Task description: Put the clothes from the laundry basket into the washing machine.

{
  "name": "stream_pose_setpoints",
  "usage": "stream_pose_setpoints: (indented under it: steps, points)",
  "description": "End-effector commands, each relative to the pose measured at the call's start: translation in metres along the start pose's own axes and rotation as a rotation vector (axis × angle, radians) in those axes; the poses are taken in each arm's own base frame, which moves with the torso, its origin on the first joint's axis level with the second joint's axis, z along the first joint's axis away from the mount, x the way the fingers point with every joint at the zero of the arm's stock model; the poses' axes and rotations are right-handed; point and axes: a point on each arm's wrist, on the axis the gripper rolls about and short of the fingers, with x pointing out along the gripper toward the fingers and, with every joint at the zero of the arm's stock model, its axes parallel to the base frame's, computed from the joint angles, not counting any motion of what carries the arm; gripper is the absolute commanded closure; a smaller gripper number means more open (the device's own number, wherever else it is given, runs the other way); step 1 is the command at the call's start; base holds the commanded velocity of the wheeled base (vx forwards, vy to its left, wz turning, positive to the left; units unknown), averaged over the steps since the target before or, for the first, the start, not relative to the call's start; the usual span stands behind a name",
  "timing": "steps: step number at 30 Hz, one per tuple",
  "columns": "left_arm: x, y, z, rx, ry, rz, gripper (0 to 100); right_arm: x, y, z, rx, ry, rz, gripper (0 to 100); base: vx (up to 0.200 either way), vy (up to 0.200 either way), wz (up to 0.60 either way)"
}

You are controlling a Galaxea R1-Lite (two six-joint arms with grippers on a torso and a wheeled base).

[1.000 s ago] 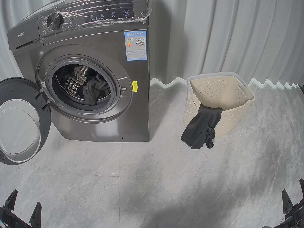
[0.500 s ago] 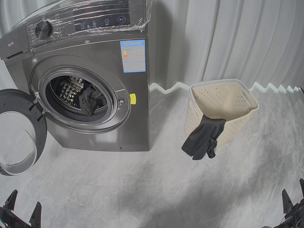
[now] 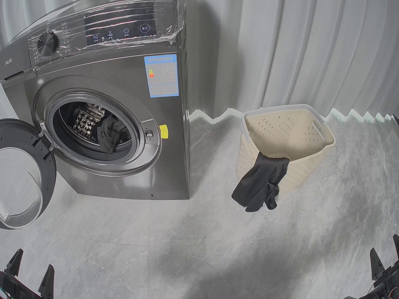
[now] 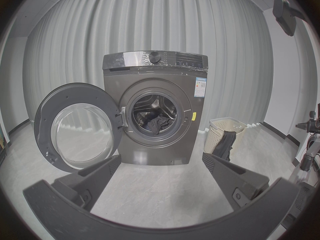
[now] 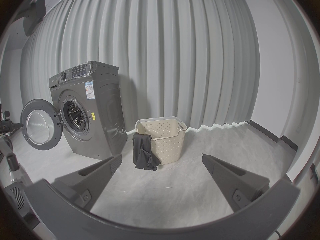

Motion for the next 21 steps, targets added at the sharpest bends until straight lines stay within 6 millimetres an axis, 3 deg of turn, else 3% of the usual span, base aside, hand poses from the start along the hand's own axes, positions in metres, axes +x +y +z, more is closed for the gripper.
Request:
stream_pose_setpoints:
  steps: [1,5,11,21]
  points:
    - [0.0000,0.0001,-0.0044,-0.001,0.001,-0.001,0,0.0003,0.0000,-0.0048,0.000,0.005,0.000,0,0.000,-0.200,0.00]
    - [0.0000,0.0001,-0.0044,-0.004,0.001,-0.001,0,0.0001,0.0000,-0.0047,0.000,0.002,0.000,0,0.000,-0.200,0.00]
    - [0.0000,0.0001,-0.0044,-0.007,0.001,-0.001,0,0.0001,0.0000,-0.0047,0.000,0.002,0.000,0,0.000,0.000,0.00]
    - [0.0000,0.0001,-0.0044,-0.005,0.001,0.001,0,0.0001,0.0000,-0.0047,0.000,0.002,0.000,0,0.000,-0.180,0.00]
